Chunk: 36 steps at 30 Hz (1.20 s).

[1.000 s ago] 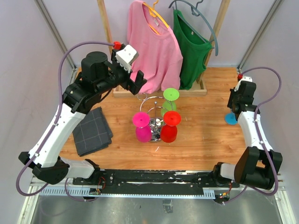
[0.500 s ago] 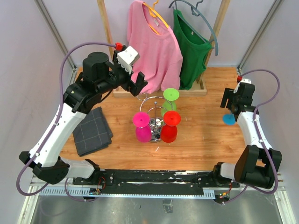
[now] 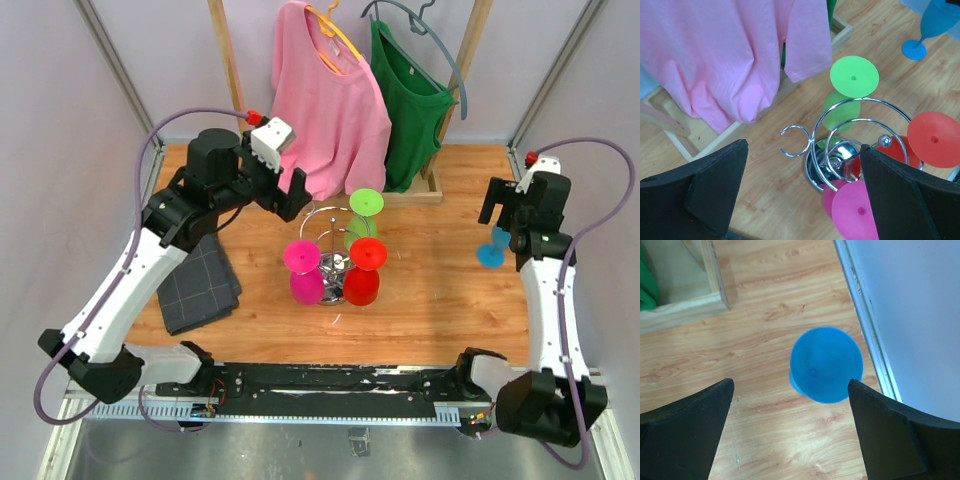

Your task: Take the wine glass off the wine glass rack

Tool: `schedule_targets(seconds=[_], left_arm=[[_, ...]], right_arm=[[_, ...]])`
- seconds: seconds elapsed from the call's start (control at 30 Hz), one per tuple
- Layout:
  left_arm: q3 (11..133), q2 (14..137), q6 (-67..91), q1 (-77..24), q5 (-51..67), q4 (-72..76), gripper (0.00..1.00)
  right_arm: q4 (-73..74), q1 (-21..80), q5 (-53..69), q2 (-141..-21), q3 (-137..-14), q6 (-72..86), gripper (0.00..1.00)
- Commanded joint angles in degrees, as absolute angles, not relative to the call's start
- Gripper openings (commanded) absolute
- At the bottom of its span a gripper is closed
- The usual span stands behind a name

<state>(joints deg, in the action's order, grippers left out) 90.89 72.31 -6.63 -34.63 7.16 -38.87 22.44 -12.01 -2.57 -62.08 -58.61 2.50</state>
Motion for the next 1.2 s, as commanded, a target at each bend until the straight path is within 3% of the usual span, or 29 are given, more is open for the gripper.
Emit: schedule_targets(seconds=[0.0,0.27,0.47,0.73,1.17], left_arm=[[89.5,66.4,0.7,-30.9,8.0,-39.0,0.99],[82.8,61.0,8.2,-17.6,25.1,-45.1,0.97],[72.3,60.4,20.9,-4.9,47.6,-40.5,0.91],[61.1,60.8,38.9,-3.3,59.0,-25.9,0.84],[54.6,59.4,42.5,-3.4,60.4,-24.6,0.81]], right_arm=[[30.9,-12.7,-3.6,-56.1,-64.0,0.3,0.99],[44.3,-12.1,-3.4,-48.2,-74.0,1.2,0.98],[50.9,-11.0,1.8,-48.4,-80.9,4.8,0.99],[55.0,-9.2,6.0,-50.9,-88.5,5.3,0.99],[47.1,23.2,-13.0,-57.1,-86.2,11.4,0.99]])
